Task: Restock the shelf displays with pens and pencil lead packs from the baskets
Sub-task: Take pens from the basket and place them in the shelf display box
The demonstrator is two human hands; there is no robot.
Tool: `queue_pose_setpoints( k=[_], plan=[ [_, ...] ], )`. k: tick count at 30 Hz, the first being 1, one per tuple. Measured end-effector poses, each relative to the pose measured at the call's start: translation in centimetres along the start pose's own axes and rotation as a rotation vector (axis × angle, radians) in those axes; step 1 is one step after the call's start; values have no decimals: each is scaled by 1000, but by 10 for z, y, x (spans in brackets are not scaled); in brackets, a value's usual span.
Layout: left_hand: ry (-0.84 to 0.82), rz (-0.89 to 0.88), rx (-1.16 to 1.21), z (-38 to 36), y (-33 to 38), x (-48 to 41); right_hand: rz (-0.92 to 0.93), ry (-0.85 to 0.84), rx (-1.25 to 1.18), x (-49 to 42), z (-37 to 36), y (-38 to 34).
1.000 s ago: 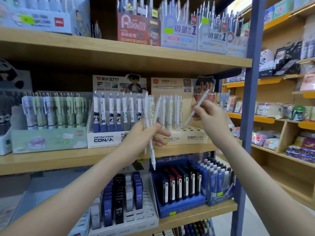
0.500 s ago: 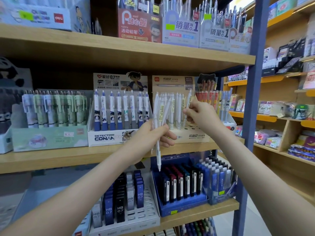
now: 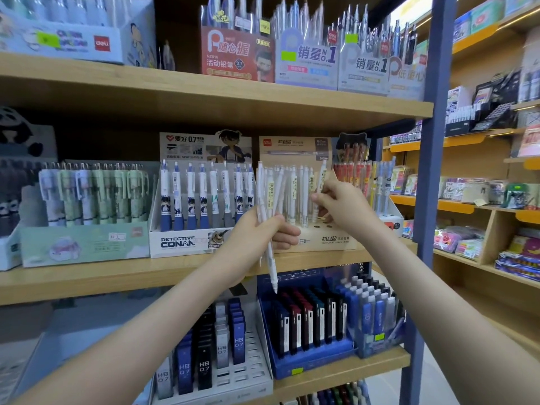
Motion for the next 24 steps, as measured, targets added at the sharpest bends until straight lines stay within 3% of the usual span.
queue_pose_setpoints(
  k=[8,15,19,24],
  plan=[
    [53,0,26,2,-3,0,81,-32,128,3,-9,-2],
    [140,-5,93,8,-2,-2,-8,25,-15,0,-9,6],
    [101,-3,74,9,-2,-2,-31,-86,48,-1,-13,11],
    [3,-4,24,4,-2,2,-5,-107,201,-1,-14,8]
  ],
)
Point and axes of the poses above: each hand's wrist, its own x-axis away from the middle knuckle, its own z-axis out of the back of the hand, y = z × x, the point moved 6 cm from there along -x, towards the middle knuckle, and after that the axes turned 3 degrees about y, right-handed, at the moved point
